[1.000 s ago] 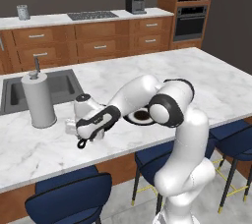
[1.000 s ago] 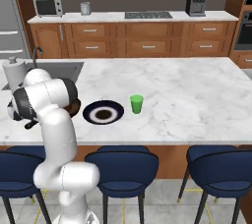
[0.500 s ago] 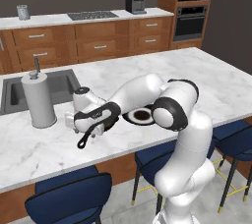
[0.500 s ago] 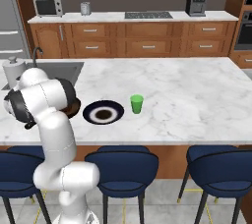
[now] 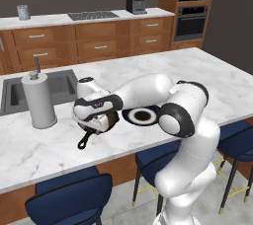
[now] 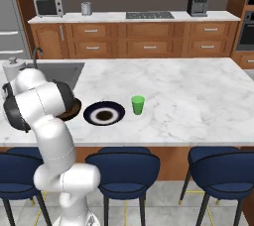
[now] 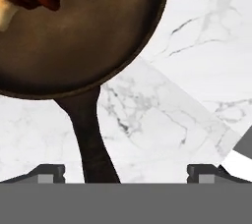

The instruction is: Pick up the pan with the steak in it and place it on the dining table. Then place the steak on the plate.

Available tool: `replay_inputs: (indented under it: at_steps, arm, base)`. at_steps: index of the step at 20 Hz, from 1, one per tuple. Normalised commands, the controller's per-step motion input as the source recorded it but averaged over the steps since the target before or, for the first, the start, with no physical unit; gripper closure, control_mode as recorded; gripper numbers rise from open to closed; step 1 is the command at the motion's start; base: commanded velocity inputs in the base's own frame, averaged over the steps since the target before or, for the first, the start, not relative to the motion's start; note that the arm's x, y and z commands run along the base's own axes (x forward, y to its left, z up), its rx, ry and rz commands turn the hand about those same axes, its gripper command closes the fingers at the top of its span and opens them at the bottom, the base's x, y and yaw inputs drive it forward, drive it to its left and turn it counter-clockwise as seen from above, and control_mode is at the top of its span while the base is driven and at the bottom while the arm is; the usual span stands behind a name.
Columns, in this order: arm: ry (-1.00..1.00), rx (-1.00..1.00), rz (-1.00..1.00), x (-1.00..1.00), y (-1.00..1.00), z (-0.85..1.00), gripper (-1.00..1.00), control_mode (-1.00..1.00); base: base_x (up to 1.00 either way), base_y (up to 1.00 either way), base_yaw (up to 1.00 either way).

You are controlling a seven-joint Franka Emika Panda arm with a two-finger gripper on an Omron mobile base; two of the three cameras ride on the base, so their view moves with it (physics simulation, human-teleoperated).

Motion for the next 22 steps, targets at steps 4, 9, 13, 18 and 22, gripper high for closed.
replay_inputs:
  at_steps: [4,9,13,18,22]
  arm:
    - [0.08,-0.01,-0.20,-0.48,-0.45,0.18,-1.00,-1.00]
    - [0.02,-0.01,-0.15,-0.71,-0.47,0.11,-1.00,-1.00]
    - [-0.01,-0.01,-0.10,-0.97,-0.46,0.03,-1.00,-1.00]
    - [-0.11,-0.01,-0.05,-0.71,-0.26,0.18,-1.00,-1.00]
    - [-0.18,0.00,-0.01,-0.04,0.00,0.66,-1.00,-1.00]
  base:
    - [0.00,0.00,0.00]
    - [0.00,0.00,0.00]
    - [0.00,0.00,0.00]
    - [0.00,0.00,0.00]
    - [0.00,0.00,0.00]
